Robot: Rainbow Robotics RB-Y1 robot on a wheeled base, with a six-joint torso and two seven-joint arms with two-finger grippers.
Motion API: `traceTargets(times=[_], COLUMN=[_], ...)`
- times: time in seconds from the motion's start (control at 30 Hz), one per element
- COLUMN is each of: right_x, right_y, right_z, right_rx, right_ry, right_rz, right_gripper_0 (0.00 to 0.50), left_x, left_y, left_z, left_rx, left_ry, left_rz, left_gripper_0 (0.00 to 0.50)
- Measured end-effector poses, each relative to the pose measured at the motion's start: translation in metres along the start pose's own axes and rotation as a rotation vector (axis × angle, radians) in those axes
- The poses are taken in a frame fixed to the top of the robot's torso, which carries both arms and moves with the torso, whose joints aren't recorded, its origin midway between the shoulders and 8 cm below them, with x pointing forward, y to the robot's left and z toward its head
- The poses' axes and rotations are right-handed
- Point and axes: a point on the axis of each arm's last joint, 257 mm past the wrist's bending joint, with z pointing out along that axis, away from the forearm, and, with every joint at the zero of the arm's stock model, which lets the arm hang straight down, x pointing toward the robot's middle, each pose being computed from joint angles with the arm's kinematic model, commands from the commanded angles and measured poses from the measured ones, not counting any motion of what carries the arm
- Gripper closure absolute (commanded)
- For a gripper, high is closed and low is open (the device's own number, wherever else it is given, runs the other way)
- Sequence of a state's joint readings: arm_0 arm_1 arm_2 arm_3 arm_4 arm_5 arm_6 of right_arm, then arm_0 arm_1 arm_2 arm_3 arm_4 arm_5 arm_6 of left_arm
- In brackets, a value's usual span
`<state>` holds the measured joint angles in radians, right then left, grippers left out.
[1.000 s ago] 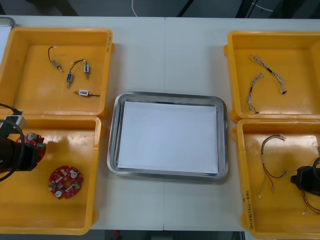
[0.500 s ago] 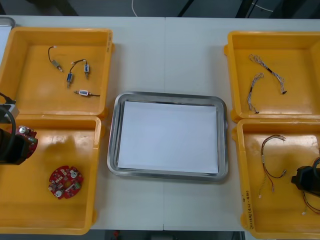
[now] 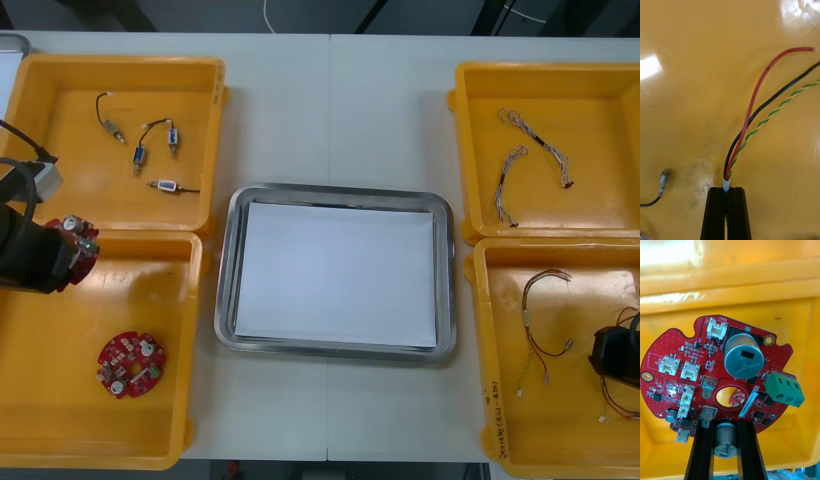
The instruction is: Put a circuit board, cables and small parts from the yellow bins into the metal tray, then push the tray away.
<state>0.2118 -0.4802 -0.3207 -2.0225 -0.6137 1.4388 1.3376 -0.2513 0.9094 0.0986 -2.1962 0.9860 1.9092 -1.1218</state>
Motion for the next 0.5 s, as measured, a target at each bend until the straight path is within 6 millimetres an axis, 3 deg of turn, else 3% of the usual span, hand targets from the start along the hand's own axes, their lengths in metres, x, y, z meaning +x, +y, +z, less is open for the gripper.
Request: traceTargets(times=[0.17, 0.33, 0.5], right_x=[-0.003, 0.001, 0.007], right_y=[0.001, 0.003, 0.009], right_z=[-0.025, -0.053, -0.074], right_rx=[0.007, 0.029, 0.045], right_ry=[0.0, 0.022, 0.049], right_rz=[-0.014, -0.05, -0.117], right_gripper_0=[0.5, 0.5, 0.5], left_x=[-0.013, -0.019, -0.026], left_y=[-0.016, -0.047, -0.081], left_z=[-0.005, -0.002, 0.001], left_rx=[0.008, 0.018, 0.046], left_ry=[-0.019, -0.011, -0.018], left_rz=[0.05, 0.112, -0.004], left_gripper_0=[0.499, 0.5, 0.5])
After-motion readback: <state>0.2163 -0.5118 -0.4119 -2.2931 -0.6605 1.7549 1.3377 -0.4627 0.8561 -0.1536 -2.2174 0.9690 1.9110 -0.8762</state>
